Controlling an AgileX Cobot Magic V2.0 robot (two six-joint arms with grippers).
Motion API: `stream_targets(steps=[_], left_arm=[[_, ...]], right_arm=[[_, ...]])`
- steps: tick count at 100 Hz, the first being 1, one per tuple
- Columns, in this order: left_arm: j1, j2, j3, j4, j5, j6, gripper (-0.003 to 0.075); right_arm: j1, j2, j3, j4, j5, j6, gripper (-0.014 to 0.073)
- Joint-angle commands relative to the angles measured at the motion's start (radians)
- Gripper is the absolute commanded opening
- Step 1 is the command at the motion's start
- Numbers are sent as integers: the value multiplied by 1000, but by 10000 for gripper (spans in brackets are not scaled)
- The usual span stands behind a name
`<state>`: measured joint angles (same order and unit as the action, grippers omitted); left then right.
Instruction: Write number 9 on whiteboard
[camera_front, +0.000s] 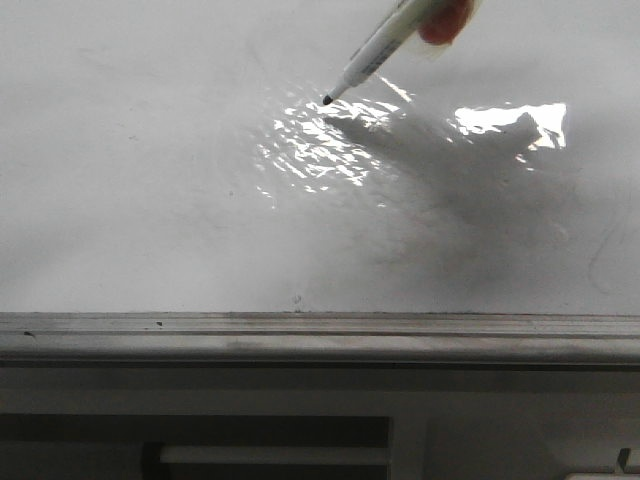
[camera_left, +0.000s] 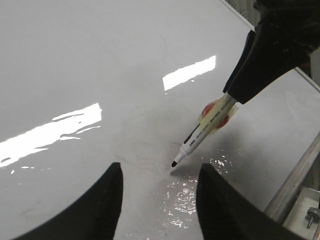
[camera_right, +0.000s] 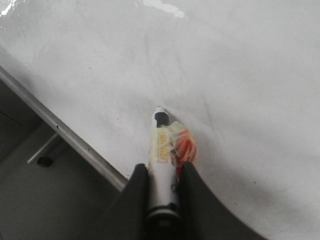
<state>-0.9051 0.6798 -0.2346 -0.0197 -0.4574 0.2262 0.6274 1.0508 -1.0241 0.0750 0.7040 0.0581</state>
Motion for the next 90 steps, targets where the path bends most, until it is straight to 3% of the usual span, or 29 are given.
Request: stream_targets(steps=[1, 23, 35, 57, 90], left_arm=[[2, 3, -26, -12, -72, -1, 321], [2, 3, -26, -12, -72, -3, 321], [2, 3, -26, -12, -72, -4, 321], [2, 3, -26, -16, -72, -4, 321], [0, 3, -26, -36, -72, -4, 321]], right_arm=[[-11, 9, -45, -21, -54, 11, -57], [6, 100, -52, -23, -94, 7, -58], [36, 123, -56, -23, -10, 5, -58], [36, 73, -68, -191, 82, 103, -58], [2, 72, -139, -207, 59, 102, -58]])
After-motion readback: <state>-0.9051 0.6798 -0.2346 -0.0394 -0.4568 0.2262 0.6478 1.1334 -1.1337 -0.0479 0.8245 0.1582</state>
